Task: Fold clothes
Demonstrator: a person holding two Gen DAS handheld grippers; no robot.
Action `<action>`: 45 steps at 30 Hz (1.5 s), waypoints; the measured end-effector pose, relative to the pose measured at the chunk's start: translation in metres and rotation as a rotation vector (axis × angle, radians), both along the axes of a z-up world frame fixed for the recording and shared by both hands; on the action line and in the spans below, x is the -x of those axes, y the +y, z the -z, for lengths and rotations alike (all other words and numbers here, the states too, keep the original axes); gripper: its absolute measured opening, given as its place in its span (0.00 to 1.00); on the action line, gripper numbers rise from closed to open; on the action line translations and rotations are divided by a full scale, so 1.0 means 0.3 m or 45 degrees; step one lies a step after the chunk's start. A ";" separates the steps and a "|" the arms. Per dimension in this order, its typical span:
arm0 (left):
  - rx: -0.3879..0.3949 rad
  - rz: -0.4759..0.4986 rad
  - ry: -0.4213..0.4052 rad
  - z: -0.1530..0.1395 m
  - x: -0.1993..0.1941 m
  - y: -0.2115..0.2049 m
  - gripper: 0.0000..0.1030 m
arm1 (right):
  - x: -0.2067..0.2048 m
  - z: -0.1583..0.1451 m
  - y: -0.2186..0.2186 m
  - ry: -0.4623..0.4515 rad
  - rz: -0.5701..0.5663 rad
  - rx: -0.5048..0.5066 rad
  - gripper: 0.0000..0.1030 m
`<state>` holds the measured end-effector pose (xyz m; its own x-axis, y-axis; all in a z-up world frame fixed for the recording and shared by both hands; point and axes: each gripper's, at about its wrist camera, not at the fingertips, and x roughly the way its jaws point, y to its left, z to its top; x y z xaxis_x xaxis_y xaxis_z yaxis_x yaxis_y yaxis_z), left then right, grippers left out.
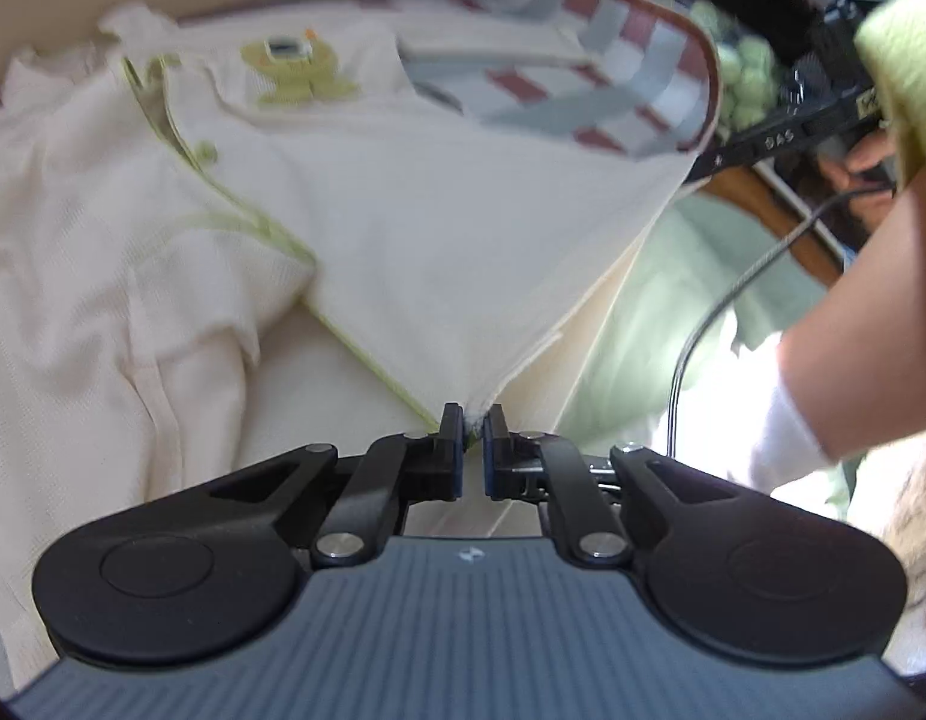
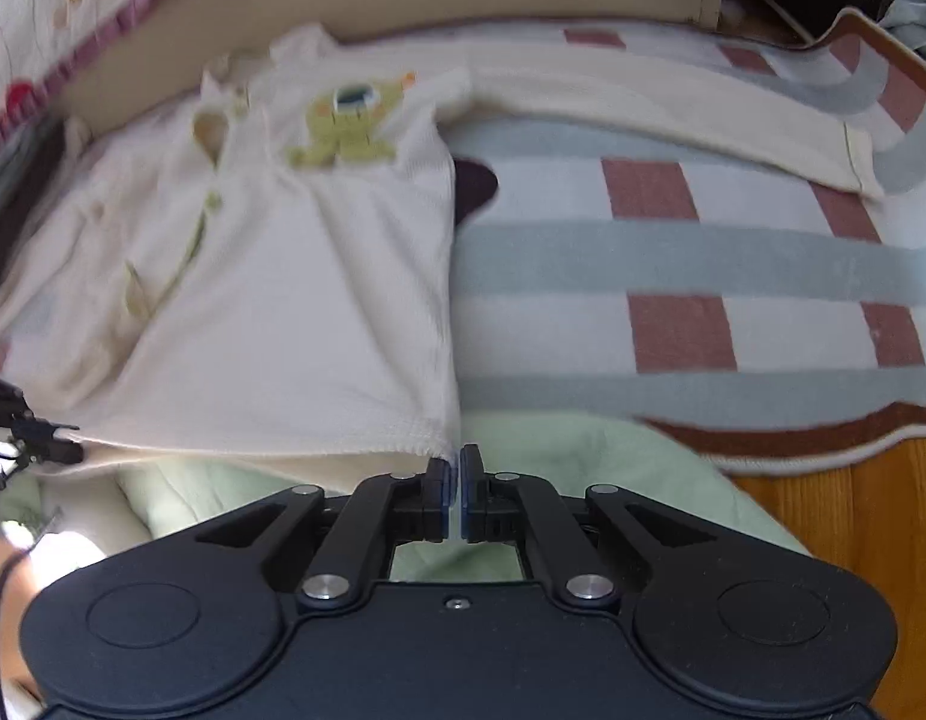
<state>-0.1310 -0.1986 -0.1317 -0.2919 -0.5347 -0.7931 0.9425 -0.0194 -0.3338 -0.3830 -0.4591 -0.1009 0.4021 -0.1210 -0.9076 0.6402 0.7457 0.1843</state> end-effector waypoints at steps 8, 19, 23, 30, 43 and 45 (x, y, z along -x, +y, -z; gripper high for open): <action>-0.058 0.049 0.053 -0.023 -0.004 0.041 0.23 | -0.009 -0.032 0.044 0.210 -0.185 0.035 0.20; 0.008 -0.545 0.002 -0.131 -0.359 0.264 0.52 | -0.514 -0.187 0.058 -0.292 -0.468 -0.282 0.45; -0.073 -0.653 0.035 -0.087 -0.407 0.377 0.52 | -0.775 -0.113 0.219 -0.215 -0.724 -0.217 0.59; -0.226 -0.647 -0.144 -0.048 -0.328 0.388 0.60 | -1.003 0.099 0.256 -0.099 -0.781 -0.238 0.64; -0.270 -0.889 -0.114 -0.007 -0.386 0.456 0.47 | -0.626 0.023 0.283 -0.334 -0.965 -0.278 0.08; -0.263 -0.910 -0.113 -0.015 -0.389 0.466 0.46 | -0.546 0.057 0.306 -0.226 -1.001 -0.288 0.08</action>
